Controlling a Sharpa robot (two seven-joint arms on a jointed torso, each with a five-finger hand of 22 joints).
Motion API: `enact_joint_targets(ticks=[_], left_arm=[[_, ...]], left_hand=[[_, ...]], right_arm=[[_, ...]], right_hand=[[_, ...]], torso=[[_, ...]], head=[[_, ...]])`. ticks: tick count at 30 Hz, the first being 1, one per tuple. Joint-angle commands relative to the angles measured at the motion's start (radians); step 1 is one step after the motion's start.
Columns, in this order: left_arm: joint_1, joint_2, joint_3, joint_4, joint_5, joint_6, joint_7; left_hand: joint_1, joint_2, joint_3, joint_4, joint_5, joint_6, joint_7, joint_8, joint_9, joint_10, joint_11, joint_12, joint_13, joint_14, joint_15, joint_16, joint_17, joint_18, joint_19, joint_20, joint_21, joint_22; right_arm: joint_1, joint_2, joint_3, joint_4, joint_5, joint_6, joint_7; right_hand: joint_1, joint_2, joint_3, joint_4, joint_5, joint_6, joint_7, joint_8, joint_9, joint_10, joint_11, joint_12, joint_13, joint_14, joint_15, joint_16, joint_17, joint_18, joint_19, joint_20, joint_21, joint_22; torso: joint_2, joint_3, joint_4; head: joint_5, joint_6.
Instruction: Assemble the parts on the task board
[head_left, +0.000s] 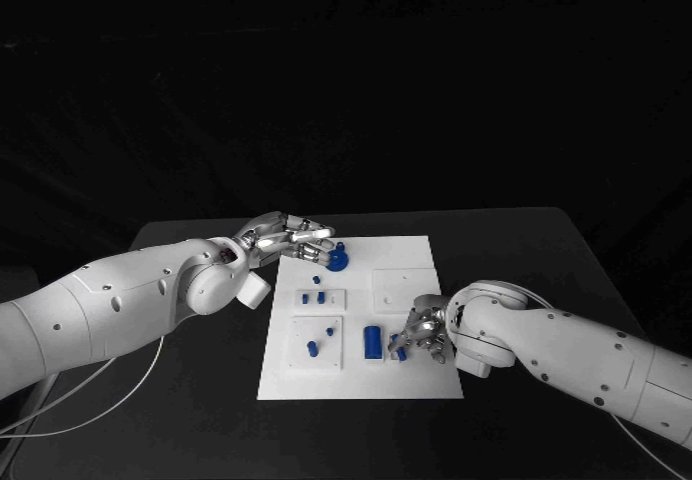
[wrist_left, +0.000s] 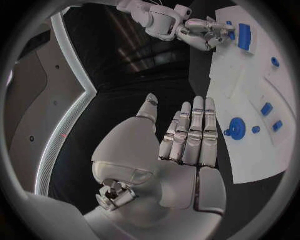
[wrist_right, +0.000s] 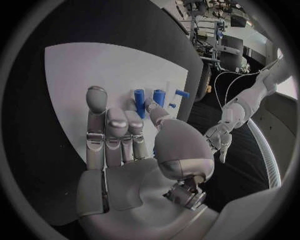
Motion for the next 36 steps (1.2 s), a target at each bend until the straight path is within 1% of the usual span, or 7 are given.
enact_joint_targets(ticks=[1,4,7,10,16,21,36], left_arm=[[0.0,0.0,0.001,0.001,0.008,0.017,0.002],[0.0,0.0,0.001,0.001,0.008,0.019,0.0],[0.0,0.001,0.001,0.002,0.008,0.02,-0.001],[0.0,0.001,0.001,0.002,0.008,0.02,-0.002],[0.0,0.0,0.001,0.001,0.007,0.019,-0.002],[0.0,0.001,0.001,0.001,0.007,0.022,-0.003],[0.0,0.001,0.001,0.0,0.007,0.023,-0.004]], left_hand=[[-0.001,0.008,0.004,0.002,0.003,-0.001,0.001,-0.001,-0.001,-0.001,-0.003,-0.002,0.001,-0.003,0.001,-0.002,0.001,0.004,0.003,0.005,-0.001,-0.001],[-0.001,0.008,0.004,0.002,0.003,-0.001,0.001,-0.001,-0.001,-0.001,-0.003,-0.002,0.001,-0.003,0.001,-0.002,0.001,0.004,0.003,0.005,-0.001,-0.001],[-0.001,0.008,0.004,0.002,0.003,-0.001,0.001,-0.001,-0.001,-0.001,-0.003,-0.002,0.001,-0.003,0.001,-0.002,0.001,0.004,0.003,0.005,-0.001,-0.001],[-0.001,0.008,0.004,0.002,0.003,-0.001,0.001,-0.001,-0.001,-0.001,-0.003,-0.002,0.001,-0.003,0.001,-0.002,0.001,0.004,0.003,0.005,-0.001,-0.001],[0.001,0.006,0.004,0.002,0.004,-0.007,0.001,-0.002,-0.001,-0.003,-0.002,-0.003,0.001,-0.004,0.001,-0.002,0.001,0.004,0.003,0.005,-0.002,-0.001],[0.001,0.006,0.004,0.003,0.004,-0.012,0.002,-0.002,-0.001,-0.003,-0.002,-0.003,0.001,-0.004,0.001,-0.002,0.001,0.004,0.002,0.005,-0.002,-0.001],[0.001,0.006,0.004,0.003,0.004,-0.012,0.002,-0.002,-0.001,-0.003,-0.002,-0.003,0.001,-0.004,0.001,-0.002,0.001,0.004,0.002,0.005,-0.002,-0.001]], right_arm=[[-0.004,0.005,-0.005,-0.002,-0.007,0.025,0.007],[-0.004,0.006,-0.006,-0.003,-0.003,0.028,0.006],[-0.004,0.008,-0.007,-0.004,0.0,0.028,0.006],[-0.004,0.01,-0.009,-0.004,0.002,0.027,0.008],[-0.004,0.01,-0.013,-0.004,0.003,0.028,0.011],[-0.004,0.01,-0.014,-0.004,0.006,0.032,0.013],[-0.004,0.007,-0.017,-0.009,0.013,0.029,0.022]], right_hand=[[-0.004,-0.004,-0.009,0.003,-0.006,0.004,0.0,-0.004,-0.004,0.0,-0.007,0.002,0.0,0.0,-0.007,0.003,0.0,0.0,0.039,-0.002,-0.002,-0.001],[-0.01,-0.004,-0.013,0.01,-0.013,0.004,0.0,-0.004,-0.004,0.0,-0.006,0.002,0.001,0.0,-0.007,0.002,-0.001,0.001,0.039,-0.002,-0.002,-0.001],[-0.023,-0.008,-0.023,0.023,-0.043,0.002,0.001,-0.004,-0.006,-0.001,-0.006,0.001,0.001,0.0,-0.007,0.001,-0.001,0.001,0.039,-0.002,-0.003,-0.002],[-0.029,-0.012,-0.03,0.033,-0.057,0.001,0.002,-0.004,-0.006,-0.001,-0.005,0.0,0.0,0.0,-0.006,0.001,-0.002,0.002,0.039,-0.002,-0.005,-0.003],[-0.035,-0.019,-0.04,0.044,-0.067,0.001,0.002,-0.004,-0.007,-0.001,-0.005,0.001,0.001,0.0,-0.006,0.001,-0.002,0.002,0.039,-0.002,-0.004,-0.003],[-0.048,-0.037,-0.074,0.075,-0.076,-0.001,0.005,-0.004,-0.008,-0.002,-0.005,-0.001,0.0,0.0,-0.006,0.002,-0.001,0.004,0.039,-0.001,-0.005,-0.004],[-0.049,-0.041,-0.12,0.106,-0.084,-0.005,0.007,-0.004,-0.011,-0.003,-0.003,-0.006,-0.002,-0.001,-0.007,-0.001,0.001,0.003,0.039,-0.004,-0.008,-0.006]], torso=[[0.0,-0.0002,-0.0001],[0.0,-0.0001,-0.0006],[0.0,-0.0001,-0.0005],[-0.001,0.0002,-0.0012],[-0.001,0.0001,-0.0016],[-0.001,0.0002,-0.0015],[-0.001,0.0001,-0.0011]], head=[[0.002,-0.001],[0.004,-0.003],[0.004,-0.003],[0.006,0.0],[0.006,0.0],[0.005,0.001],[0.004,0.0]])
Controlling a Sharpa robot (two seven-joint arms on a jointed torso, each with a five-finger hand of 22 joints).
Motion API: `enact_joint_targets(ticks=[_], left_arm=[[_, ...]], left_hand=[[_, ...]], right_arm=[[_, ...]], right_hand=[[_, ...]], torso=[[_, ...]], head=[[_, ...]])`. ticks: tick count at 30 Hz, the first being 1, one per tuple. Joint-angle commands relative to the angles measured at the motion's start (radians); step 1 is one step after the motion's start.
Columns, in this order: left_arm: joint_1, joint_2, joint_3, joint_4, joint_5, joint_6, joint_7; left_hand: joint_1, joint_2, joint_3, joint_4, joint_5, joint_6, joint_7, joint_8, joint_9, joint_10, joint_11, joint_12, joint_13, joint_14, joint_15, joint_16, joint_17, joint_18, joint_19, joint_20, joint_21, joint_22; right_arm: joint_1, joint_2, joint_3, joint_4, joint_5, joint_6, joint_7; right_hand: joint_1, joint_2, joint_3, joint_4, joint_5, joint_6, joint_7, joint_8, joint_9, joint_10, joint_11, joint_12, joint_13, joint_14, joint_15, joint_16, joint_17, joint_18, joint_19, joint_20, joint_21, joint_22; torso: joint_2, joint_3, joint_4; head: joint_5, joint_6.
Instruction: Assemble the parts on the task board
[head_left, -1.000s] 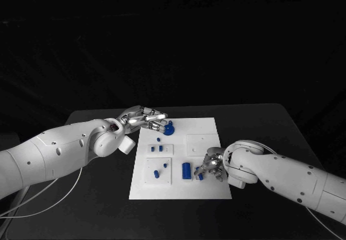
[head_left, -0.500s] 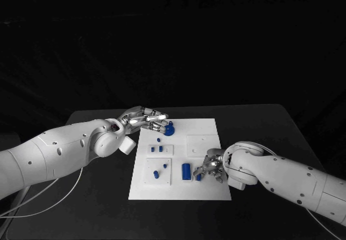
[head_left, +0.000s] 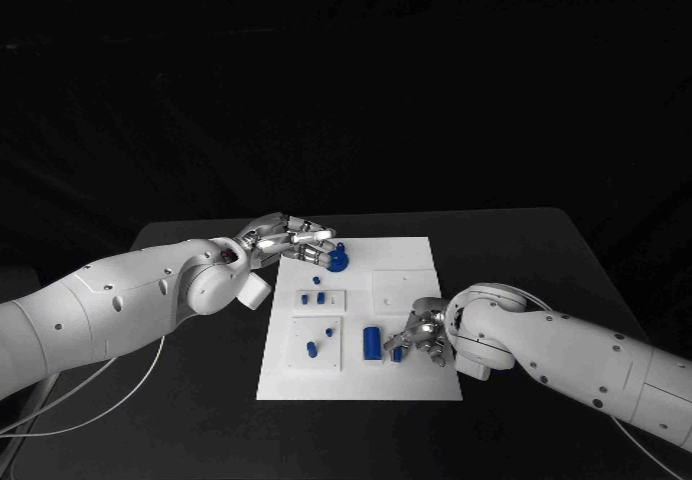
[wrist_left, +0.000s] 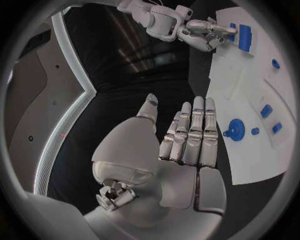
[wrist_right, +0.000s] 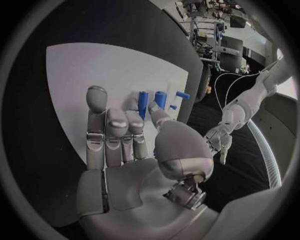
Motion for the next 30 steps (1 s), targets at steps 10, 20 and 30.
enact_joint_targets(ticks=[10,20,30], left_arm=[[0.0,0.002,0.001,0.0,0.006,0.016,0.005],[0.0,0.003,0.001,0.001,0.017,0.021,0.001],[0.0,0.004,0.001,-0.004,0.024,0.034,-0.006]], left_hand=[[0.003,0.005,0.005,0.002,0.005,0.0,-0.001,-0.001,-0.001,-0.003,-0.002,-0.003,0.001,-0.004,0.001,-0.002,0.001,0.004,0.002,0.005,-0.002,-0.001],[0.003,0.005,0.005,0.002,0.005,0.0,-0.001,-0.001,-0.001,-0.003,-0.002,-0.003,0.001,-0.004,0.001,-0.002,0.001,0.004,0.002,0.005,-0.002,-0.001],[0.005,0.003,0.005,0.0,0.005,-0.001,-0.001,-0.001,-0.001,-0.003,-0.002,-0.002,0.001,-0.005,0.001,-0.002,0.001,0.004,0.002,0.005,-0.002,-0.001]], right_arm=[[-0.006,-0.003,-0.005,0.003,0.012,0.015,0.022],[-0.005,-0.013,-0.005,0.017,-0.005,-0.013,0.032],[0.004,-0.026,-0.004,0.036,-0.029,-0.023,0.032]], right_hand=[[0.007,-0.002,-0.055,0.024,-0.002,-0.002,0.0,-0.003,-0.013,0.001,-0.004,-0.011,0.003,0.0,-0.009,-0.005,0.009,0.0,0.04,-0.007,-0.002,-0.001],[0.002,0.003,-0.061,0.039,-0.002,-0.007,0.001,-0.003,-0.015,0.002,-0.004,-0.013,0.005,0.001,-0.01,-0.009,0.01,0.001,0.04,-0.008,-0.004,-0.002],[-0.003,-0.002,-0.05,0.041,-0.002,-0.005,0.0,-0.003,-0.014,0.003,-0.005,-0.015,0.007,0.001,-0.01,-0.01,0.013,0.001,0.04,-0.008,-0.004,-0.004]], torso=[[0.0,-0.0002,0.0005],[0.0,-0.0004,0.0003],[0.0,-0.0005,0.0003]], head=[[0.003,-0.003],[0.009,-0.001],[0.005,0.0]])
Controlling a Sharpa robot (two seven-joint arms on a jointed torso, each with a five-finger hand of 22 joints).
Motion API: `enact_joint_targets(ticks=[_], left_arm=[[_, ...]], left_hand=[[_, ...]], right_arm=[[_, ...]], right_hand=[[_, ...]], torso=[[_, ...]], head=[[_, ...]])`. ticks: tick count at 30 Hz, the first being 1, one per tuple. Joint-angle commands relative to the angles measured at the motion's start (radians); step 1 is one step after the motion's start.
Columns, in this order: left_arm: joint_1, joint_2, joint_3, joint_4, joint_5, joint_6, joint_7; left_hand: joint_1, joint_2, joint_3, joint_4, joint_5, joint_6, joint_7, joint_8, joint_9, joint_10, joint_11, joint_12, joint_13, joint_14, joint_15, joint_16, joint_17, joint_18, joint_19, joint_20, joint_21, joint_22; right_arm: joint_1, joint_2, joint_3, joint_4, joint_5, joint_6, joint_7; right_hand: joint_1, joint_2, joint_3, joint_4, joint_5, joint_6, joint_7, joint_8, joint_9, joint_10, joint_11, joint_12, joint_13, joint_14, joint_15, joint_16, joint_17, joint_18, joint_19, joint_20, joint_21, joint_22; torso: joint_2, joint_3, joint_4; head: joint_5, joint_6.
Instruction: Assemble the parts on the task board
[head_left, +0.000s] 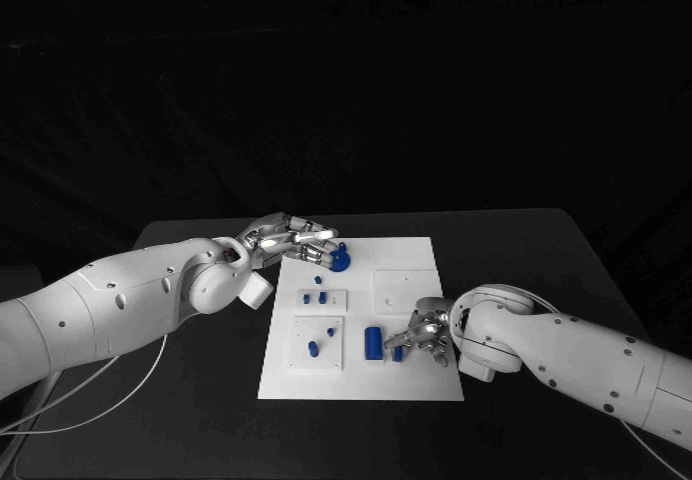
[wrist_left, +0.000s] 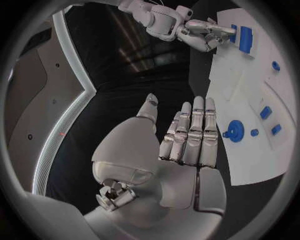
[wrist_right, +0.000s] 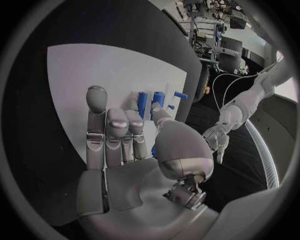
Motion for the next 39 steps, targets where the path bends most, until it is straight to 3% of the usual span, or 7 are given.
enact_joint_targets(ticks=[1,21,25,31,39], left_arm=[[0.0,0.002,0.001,0.0,0.014,0.022,0.0],[0.0,0.003,0.001,-0.002,0.015,0.024,-0.001],[0.0,0.003,0.001,-0.002,0.015,0.025,-0.002],[0.0,0.001,0.001,-0.002,0.015,0.023,-0.002],[0.0,0.003,0.001,-0.003,0.015,0.023,-0.002]], left_hand=[[0.005,0.003,0.005,0.0,0.005,-0.002,-0.001,-0.001,-0.001,-0.003,-0.002,-0.002,0.001,-0.005,0.001,-0.002,0.001,0.004,0.002,0.005,-0.002,-0.001],[0.004,0.003,0.005,-0.001,0.005,-0.001,-0.001,-0.001,-0.001,-0.005,-0.002,-0.003,0.001,-0.006,0.001,-0.002,0.001,0.004,0.002,0.006,-0.002,-0.001],[0.004,0.003,0.005,-0.001,0.005,-0.001,-0.001,-0.001,-0.001,-0.005,-0.002,-0.003,0.001,-0.006,0.001,-0.002,0.001,0.004,0.002,0.006,-0.002,-0.001],[0.004,0.003,0.005,-0.001,0.005,-0.001,-0.001,-0.001,-0.001,-0.005,-0.002,-0.003,0.001,-0.006,0.001,-0.002,0.001,0.004,0.002,0.006,-0.002,-0.001],[0.005,0.003,0.005,-0.002,0.005,0.004,-0.002,0.0,-0.001,-0.003,-0.002,-0.003,0.001,-0.005,0.001,-0.002,0.001,0.004,0.002,0.006,-0.003,-0.001]], right_arm=[[0.002,-0.004,0.001,0.009,-0.022,-0.006,0.013],[0.01,-0.018,0.004,0.03,-0.028,-0.005,0.009],[0.01,-0.025,0.004,0.03,-0.031,-0.001,0.009],[0.01,-0.044,0.003,0.032,-0.035,0.021,0.015],[0.006,-0.054,0.003,0.045,-0.029,0.042,0.026]], right_hand=[[-0.004,-0.002,0.004,0.0,-0.002,-0.005,0.0,-0.002,0.001,0.003,-0.005,-0.007,0.001,-0.002,-0.006,-0.005,0.001,0.001,0.04,-0.008,-0.004,-0.001],[0.0,-0.001,0.013,-0.003,-0.002,-0.005,0.0,-0.002,0.001,0.005,-0.005,-0.007,0.003,-0.001,-0.006,-0.005,0.004,0.0,0.04,-0.007,0.0,-0.001],[0.016,0.0,0.022,-0.018,-0.002,-0.003,-0.001,-0.002,0.002,0.005,-0.005,-0.006,0.004,-0.001,-0.006,-0.005,0.004,0.001,0.04,-0.007,0.001,-0.001],[0.05,-0.003,0.041,-0.081,0.0,0.002,-0.003,-0.003,0.008,0.003,-0.005,-0.003,0.003,-0.001,-0.005,-0.004,0.002,0.003,0.04,-0.005,0.001,-0.002],[0.075,-0.014,0.043,-0.107,0.0,0.012,-0.006,-0.003,0.012,0.003,-0.006,-0.004,0.001,-0.002,-0.006,-0.004,0.001,0.002,0.039,-0.005,0.0,-0.002]], torso=[[0.0,0.0,0.0],[0.0,-0.0001,0.0003],[0.0,-0.0001,0.001],[0.0,0.0003,-0.0001],[0.0,0.0016,-0.0013]], head=[[-0.001,0.0],[-0.002,-0.001],[-0.003,-0.002],[-0.002,-0.003],[-0.002,-0.002]])
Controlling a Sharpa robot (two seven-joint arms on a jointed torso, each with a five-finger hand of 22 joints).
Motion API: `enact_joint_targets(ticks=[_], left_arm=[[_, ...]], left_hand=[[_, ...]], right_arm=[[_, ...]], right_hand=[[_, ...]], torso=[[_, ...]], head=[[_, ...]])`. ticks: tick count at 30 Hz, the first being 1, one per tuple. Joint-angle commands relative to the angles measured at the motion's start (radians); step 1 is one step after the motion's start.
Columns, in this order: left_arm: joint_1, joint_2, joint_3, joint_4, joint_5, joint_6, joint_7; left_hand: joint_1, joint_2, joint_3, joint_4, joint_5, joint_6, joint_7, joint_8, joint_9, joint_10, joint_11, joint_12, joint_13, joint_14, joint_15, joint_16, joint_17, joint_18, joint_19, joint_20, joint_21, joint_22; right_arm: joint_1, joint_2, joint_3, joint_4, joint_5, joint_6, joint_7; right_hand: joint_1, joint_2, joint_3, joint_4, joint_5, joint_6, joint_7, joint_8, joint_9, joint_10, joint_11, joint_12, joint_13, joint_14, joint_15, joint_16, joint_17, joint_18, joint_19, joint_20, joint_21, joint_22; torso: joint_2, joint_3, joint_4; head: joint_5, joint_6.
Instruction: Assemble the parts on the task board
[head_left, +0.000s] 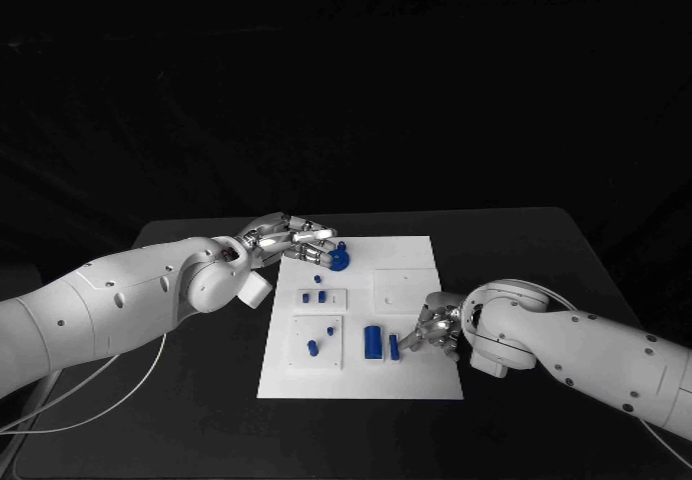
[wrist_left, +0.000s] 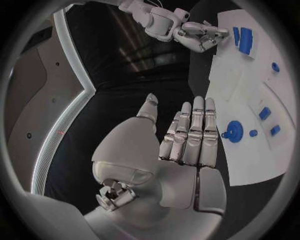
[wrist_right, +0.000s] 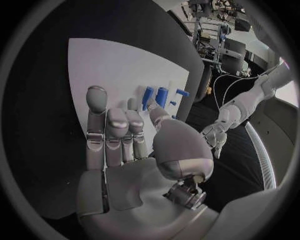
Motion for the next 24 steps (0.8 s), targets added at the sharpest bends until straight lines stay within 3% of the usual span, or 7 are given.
enact_joint_targets(ticks=[1,18,24], left_arm=[[0.0,0.003,0.001,0.001,0.008,0.014,0.006],[0.0,0.003,0.001,0.001,0.008,0.014,0.005],[0.0,0.001,0.001,0.0,0.008,0.013,0.003]], left_hand=[[0.005,0.003,0.005,-0.002,0.005,0.003,-0.002,0.0,-0.001,-0.003,-0.002,-0.003,0.001,-0.005,0.001,-0.002,0.001,0.004,0.002,0.006,-0.003,-0.001],[0.005,0.003,0.005,-0.002,0.005,0.003,-0.002,0.0,-0.001,-0.003,-0.002,-0.003,0.001,-0.005,0.001,-0.002,0.001,0.004,0.002,0.006,-0.003,-0.001],[0.005,0.005,0.005,-0.002,0.005,0.008,-0.003,0.0,-0.001,-0.001,-0.003,-0.002,0.001,-0.006,0.001,-0.002,0.001,0.004,0.002,0.006,-0.002,-0.001]], right_arm=[[-0.004,-0.002,0.0,0.01,-0.006,0.036,0.019],[-0.024,-0.001,0.0,0.02,-0.003,0.031,0.01],[-0.029,0.002,0.0,0.016,-0.013,0.007,-0.01]], right_hand=[[0.01,-0.002,0.0,-0.007,0.0,0.006,0.0,-0.003,0.001,0.003,-0.006,0.0,-0.001,-0.001,-0.006,-0.004,-0.001,0.002,0.039,-0.005,0.0,-0.001],[0.012,0.004,0.0,-0.008,0.001,0.006,-0.001,-0.003,0.004,0.003,-0.006,0.0,-0.003,-0.002,-0.006,-0.003,-0.002,0.002,0.039,-0.006,-0.001,-0.001],[0.008,0.023,0.014,-0.015,0.0,0.008,-0.003,-0.003,0.006,0.004,-0.008,0.004,-0.003,-0.001,-0.007,0.0,-0.001,0.001,0.04,-0.007,0.003,0.0]], torso=[[0.0,0.0017,0.0004],[0.0,0.0007,0.0014],[0.0,0.0003,0.0011]], head=[[0.0,0.0],[0.0,-0.004],[0.001,-0.005]])
